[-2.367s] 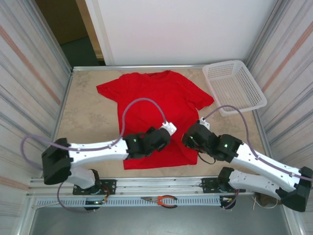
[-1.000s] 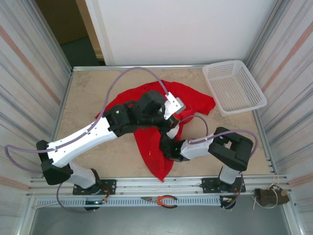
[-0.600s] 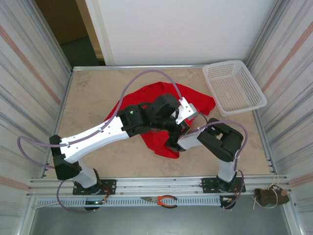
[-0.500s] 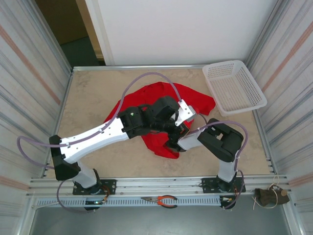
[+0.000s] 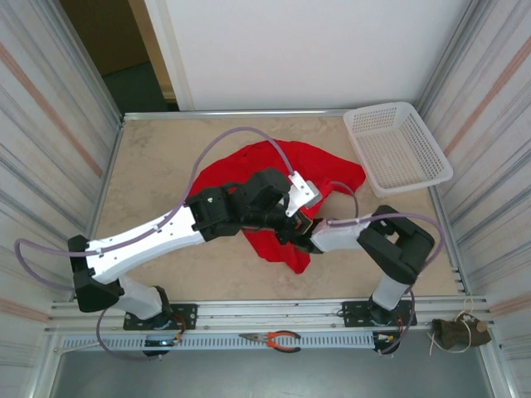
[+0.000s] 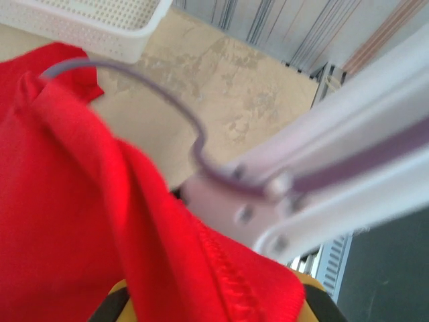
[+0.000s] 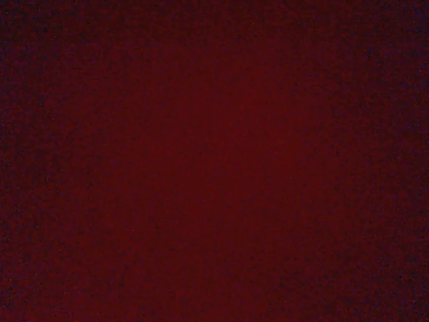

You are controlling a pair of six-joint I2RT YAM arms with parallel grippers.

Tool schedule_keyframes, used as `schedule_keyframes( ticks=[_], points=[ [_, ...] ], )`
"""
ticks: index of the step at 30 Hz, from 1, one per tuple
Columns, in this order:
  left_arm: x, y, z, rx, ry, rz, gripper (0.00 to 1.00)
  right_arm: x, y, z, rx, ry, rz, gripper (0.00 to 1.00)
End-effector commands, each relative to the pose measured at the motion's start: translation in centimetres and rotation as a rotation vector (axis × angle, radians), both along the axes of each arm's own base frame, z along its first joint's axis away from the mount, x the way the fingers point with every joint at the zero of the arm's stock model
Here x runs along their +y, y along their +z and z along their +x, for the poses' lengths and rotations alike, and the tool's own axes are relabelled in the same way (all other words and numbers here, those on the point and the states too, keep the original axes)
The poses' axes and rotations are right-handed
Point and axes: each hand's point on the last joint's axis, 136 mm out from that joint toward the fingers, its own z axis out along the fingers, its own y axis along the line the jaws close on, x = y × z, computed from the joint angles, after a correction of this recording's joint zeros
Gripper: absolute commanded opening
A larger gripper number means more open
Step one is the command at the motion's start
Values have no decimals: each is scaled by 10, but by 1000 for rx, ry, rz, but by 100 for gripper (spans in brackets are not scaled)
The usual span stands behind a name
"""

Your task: Fold the inside-out t-shirt

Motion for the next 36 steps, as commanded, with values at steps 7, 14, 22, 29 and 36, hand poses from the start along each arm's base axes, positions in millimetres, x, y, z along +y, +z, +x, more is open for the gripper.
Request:
schedule_keyframes(
  ticks=[7,14,22,29,36],
  points=[
    [-64,48,-66,141,-202,-155,0,-8,-4,63,9,-97,63,0],
    [-92,68,-122,278,-330,-311,0,-24,-34,84,64,-54,103,14],
    [-115,120,-173,377,-504,-464,0,-26,-39,102,39,48,182,43],
    [-144,163,-196,379,-634,-518,0,-20,-34,115,26,108,215,59],
    [-147,187,-198,354,-669,-568,0,-8,-34,132,36,132,224,75]
  ],
)
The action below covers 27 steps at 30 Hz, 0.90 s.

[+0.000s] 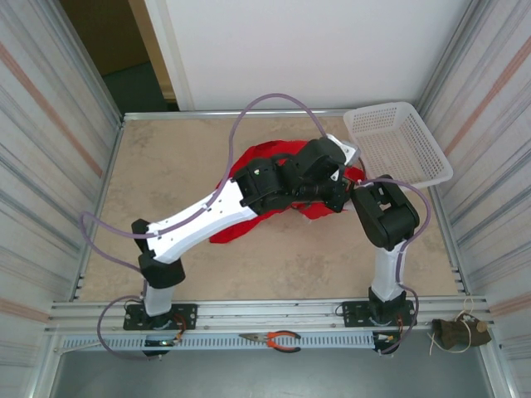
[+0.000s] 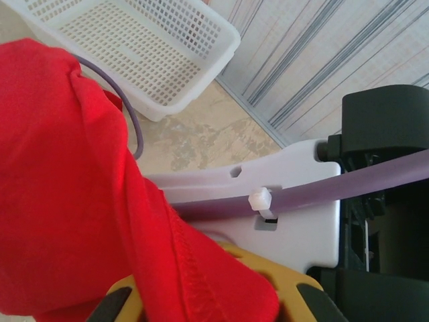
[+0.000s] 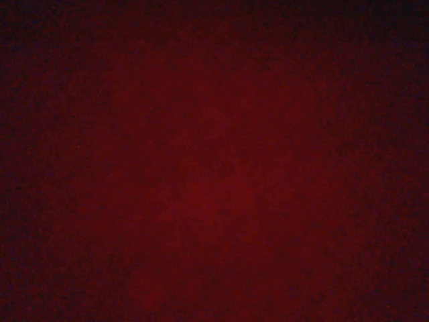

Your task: Fold the inside-out t-shirt

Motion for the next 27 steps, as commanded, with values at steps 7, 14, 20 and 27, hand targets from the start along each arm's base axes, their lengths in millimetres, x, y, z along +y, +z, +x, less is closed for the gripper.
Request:
schedule_keyframes(
  ticks=[7,14,20,27],
  points=[
    [-63,127,-242,124,-933,-600,0,5,-92,-14,211,-34,-110,77],
    [-49,114,-216,47,-812,-520,0,-44,-99,-35,317,-206,-112,63],
    [-57,42,-188,80,-712,-401,0,-44,-96,-53,275,-163,-42,55],
    [-70,28,-198,110,-748,-417,0,-18,-77,-53,104,-30,113,72]
  ],
)
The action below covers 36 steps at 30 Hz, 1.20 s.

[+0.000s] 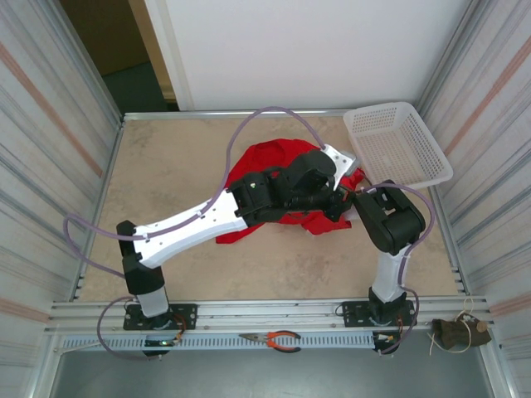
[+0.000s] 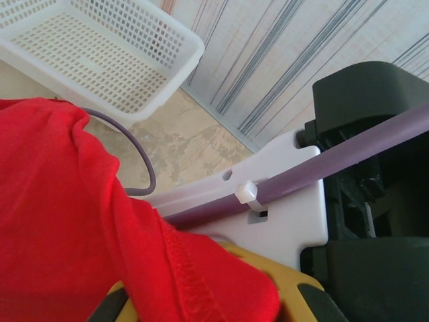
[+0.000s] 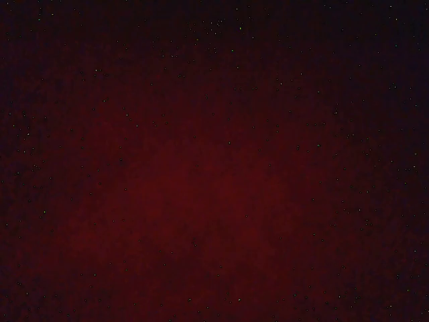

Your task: Fold the inside-out t-shirt

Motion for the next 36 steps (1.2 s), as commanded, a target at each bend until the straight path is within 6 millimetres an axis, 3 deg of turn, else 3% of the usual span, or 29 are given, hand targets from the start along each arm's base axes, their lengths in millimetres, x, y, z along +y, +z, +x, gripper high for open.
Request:
schedule_keyframes(
  ticks=[1,6,11,14,17,23,27,31,36],
  points=[
    [-64,46,-186,103,-686,-301,0,26,-14,-4,-93,91,82,72],
    [-63,41,-195,94,-697,-300,0,13,6,7,-213,114,210,73],
    [-47,30,-179,66,-580,-310,0,-8,26,6,-270,120,167,74],
    [-33,30,-165,35,-484,-341,0,-21,25,7,-260,96,169,74],
    [-23,39,-165,12,-477,-377,0,-19,23,10,-254,104,182,74],
    [-22,52,-179,18,-536,-406,0,-11,27,18,-268,111,199,75],
    [-24,49,-182,27,-548,-401,0,-17,16,22,-237,72,209,79],
    [-25,41,-182,34,-544,-385,0,-25,-11,22,-168,15,208,81],
    [-25,45,-187,42,-569,-395,0,-34,-37,21,-78,-56,171,79]
  ],
)
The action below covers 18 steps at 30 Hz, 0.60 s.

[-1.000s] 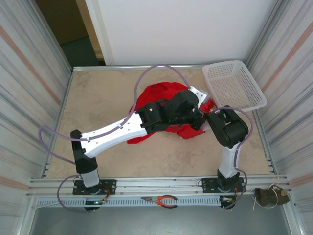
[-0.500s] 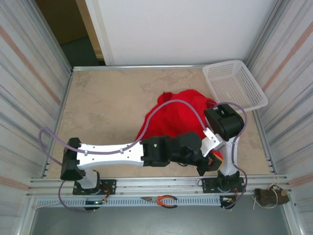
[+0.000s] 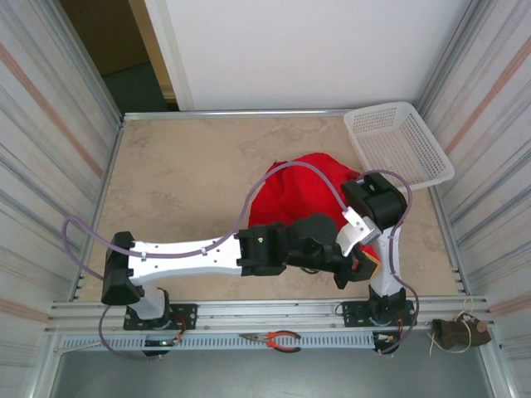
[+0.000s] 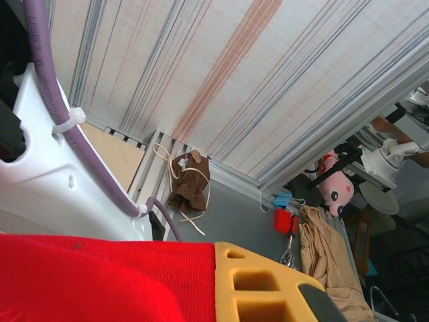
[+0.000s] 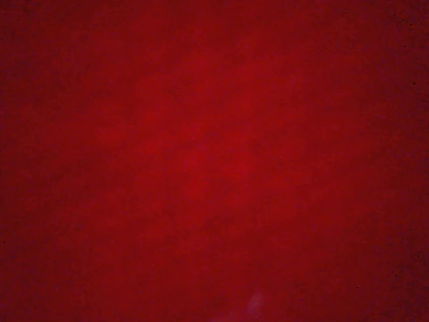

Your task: Fold the inside-out t-shirt

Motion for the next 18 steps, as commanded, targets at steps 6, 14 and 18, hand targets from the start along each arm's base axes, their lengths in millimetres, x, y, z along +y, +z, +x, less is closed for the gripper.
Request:
schedule_keyframes(
  ticks=[6,14,18],
  points=[
    [-3,66,-47,8,-207,-184,0,-9,-50,12,225,-94,-60,73],
    [-15,73,-52,21,-247,-197,0,4,-52,23,250,-38,-64,29],
    [-18,74,-54,25,-257,-197,0,15,-47,29,226,26,-58,0]
  ],
)
